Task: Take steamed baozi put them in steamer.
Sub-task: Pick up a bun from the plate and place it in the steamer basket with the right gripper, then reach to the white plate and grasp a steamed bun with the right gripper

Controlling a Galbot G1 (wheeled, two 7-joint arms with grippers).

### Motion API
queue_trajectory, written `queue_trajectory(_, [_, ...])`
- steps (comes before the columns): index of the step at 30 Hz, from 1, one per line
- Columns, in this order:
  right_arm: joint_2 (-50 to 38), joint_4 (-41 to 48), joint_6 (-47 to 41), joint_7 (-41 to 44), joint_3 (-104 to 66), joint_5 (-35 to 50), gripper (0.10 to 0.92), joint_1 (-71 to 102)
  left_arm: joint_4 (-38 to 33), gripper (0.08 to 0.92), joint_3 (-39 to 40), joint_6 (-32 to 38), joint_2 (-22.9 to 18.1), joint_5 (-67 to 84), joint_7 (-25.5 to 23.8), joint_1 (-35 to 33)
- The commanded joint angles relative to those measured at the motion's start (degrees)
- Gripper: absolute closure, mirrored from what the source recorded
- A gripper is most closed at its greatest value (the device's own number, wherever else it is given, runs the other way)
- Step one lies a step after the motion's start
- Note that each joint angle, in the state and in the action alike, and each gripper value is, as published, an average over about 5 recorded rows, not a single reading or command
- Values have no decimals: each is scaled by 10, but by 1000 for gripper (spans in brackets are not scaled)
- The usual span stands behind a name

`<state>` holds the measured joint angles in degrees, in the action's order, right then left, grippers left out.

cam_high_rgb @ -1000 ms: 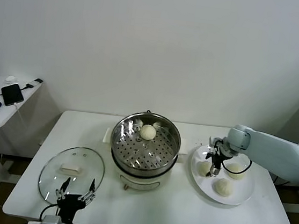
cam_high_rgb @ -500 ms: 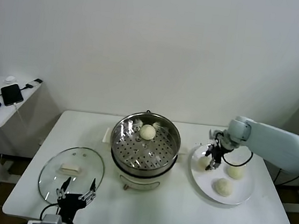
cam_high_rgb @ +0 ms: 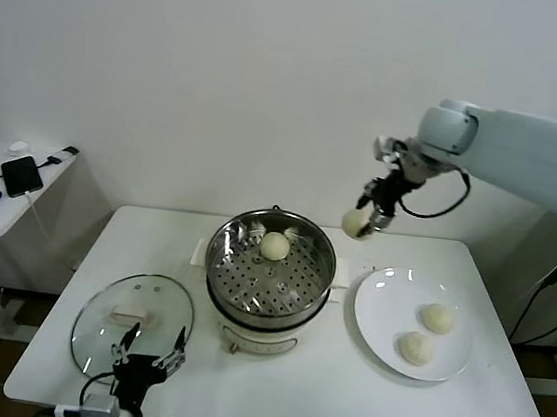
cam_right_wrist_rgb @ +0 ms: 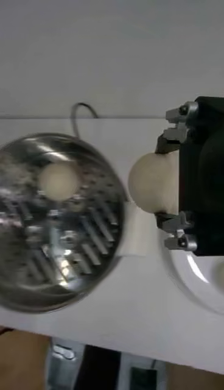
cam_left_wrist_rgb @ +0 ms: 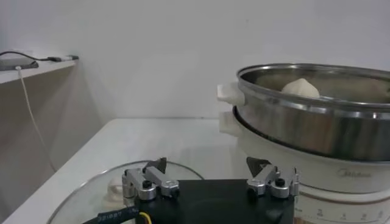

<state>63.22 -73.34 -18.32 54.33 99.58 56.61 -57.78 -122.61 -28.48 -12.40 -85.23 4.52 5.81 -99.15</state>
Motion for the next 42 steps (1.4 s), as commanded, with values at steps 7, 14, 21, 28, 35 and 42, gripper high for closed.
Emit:
queue_trajectory(7, [192, -23, -104, -134, -18, 107, 380, 95, -5, 177, 0, 3, 5, 2, 2, -2])
queue_trajectory(14, [235, 68, -106, -149, -18, 58, 381, 177, -6, 177, -2, 3, 5, 2, 2, -4])
queue_trajectory(21, [263, 148, -99, -150, -31, 40, 380, 223, -2, 177, -2, 2, 3, 2, 1, -1])
queue_trajectory(28, [255, 150, -90, -146, -34, 37, 350, 228, 5, 177, -2, 0, 5, 4, 1, 6])
queue_trajectory(35, [194, 104, -36, -95, -53, 16, 211, 182, 6, 177, -2, -2, 5, 4, 1, 8])
queue_trajectory(42, [31, 38, 48, 37, -14, -44, 203, 46, 1, 177, 0, -2, 3, 2, 1, 5])
